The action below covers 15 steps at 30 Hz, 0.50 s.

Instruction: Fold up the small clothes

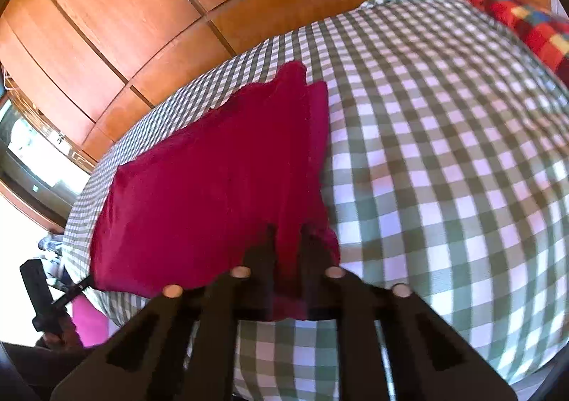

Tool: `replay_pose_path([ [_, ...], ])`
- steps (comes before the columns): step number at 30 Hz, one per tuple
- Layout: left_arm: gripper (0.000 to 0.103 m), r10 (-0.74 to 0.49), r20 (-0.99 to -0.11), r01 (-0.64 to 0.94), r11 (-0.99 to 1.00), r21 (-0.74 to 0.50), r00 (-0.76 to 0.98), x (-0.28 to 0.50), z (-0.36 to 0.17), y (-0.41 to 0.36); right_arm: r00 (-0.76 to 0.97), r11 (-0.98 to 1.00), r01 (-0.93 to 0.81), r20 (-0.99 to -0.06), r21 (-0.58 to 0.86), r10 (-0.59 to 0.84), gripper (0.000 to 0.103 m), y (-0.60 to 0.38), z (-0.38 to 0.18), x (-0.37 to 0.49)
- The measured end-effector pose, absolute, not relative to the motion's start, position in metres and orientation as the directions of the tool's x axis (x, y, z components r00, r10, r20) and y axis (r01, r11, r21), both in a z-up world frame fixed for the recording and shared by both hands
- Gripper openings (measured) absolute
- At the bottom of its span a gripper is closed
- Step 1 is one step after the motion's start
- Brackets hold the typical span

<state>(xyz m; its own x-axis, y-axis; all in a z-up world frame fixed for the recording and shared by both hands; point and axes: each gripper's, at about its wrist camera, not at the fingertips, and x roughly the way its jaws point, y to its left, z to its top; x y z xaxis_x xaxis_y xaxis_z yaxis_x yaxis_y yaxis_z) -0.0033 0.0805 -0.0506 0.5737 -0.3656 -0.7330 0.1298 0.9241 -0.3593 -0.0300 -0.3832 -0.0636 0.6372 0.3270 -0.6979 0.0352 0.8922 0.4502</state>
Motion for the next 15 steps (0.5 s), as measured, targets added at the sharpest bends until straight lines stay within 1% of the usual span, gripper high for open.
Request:
replay_pose_path([
  [2, 0.006, -0.374, -0.718, 0.119, 0.917, -0.381, 0.587, -0.002, -0.046, 0.093, 0.634, 0.908, 0.037, -0.712, 0.418, 0.302, 0.007, -0.383, -0.063, -0.032],
  [3, 0.006, -0.364, -0.722, 0.117, 0.922, -0.369, 0.589, -0.001, -0.046, 0.096, 0.617, 0.911, 0.042, -0.728, 0.41, 0.3, 0.007, -0.384, -0.068, -0.032],
  [6, 0.006, -0.345, -0.759, 0.124, 0.934, -0.334, 0.552, 0.002, -0.061, 0.094, 0.591, 0.906, 0.06, -0.747, 0.419, 0.306, 0.007, -0.385, -0.082, -0.03],
  [8, 0.007, -0.392, -0.747, 0.113, 0.911, -0.397, 0.537, 0.003, -0.063, 0.1, 0.592, 0.902, 0.062, -0.744, 0.427, 0.311, 0.008, -0.385, -0.082, -0.03],
  [9, 0.007, -0.418, -0.732, 0.102, 0.894, -0.436, 0.537, 0.004, -0.058, 0.106, 0.59, 0.898, 0.052, -0.739, 0.437, 0.326, 0.011, -0.385, -0.08, -0.03],
  [10, 0.01, -0.42, -0.718, 0.089, 0.888, -0.451, 0.555, 0.003, -0.052, 0.112, 0.593, 0.895, 0.053, -0.735, 0.443, 0.329, 0.014, -0.387, -0.078, -0.029],
  [11, 0.011, -0.413, -0.712, 0.08, 0.889, -0.451, 0.568, 0.002, -0.049, 0.116, 0.602, 0.887, 0.059, -0.725, 0.458, 0.335, 0.035, -0.391, -0.075, -0.028],
  [12, 0.01, -0.393, -0.709, 0.067, 0.895, -0.441, 0.586, 0.002, -0.042, 0.119, 0.612, 0.879, 0.065, -0.715, 0.471, 0.338, 0.061, -0.395, -0.072, -0.027],
  [13, 0.01, -0.382, -0.705, 0.061, 0.898, -0.435, 0.598, 0.003, -0.038, 0.12, 0.631, 0.871, 0.076, -0.7, 0.485, 0.335, 0.066, -0.4, -0.069, -0.024],
  [15, 0.011, -0.375, -0.689, 0.066, 0.9, -0.431, 0.62, 0.005, -0.028, 0.117, 0.644, 0.843, 0.069, -0.669, 0.533, 0.371, 0.066, -0.408, -0.065, -0.016],
])
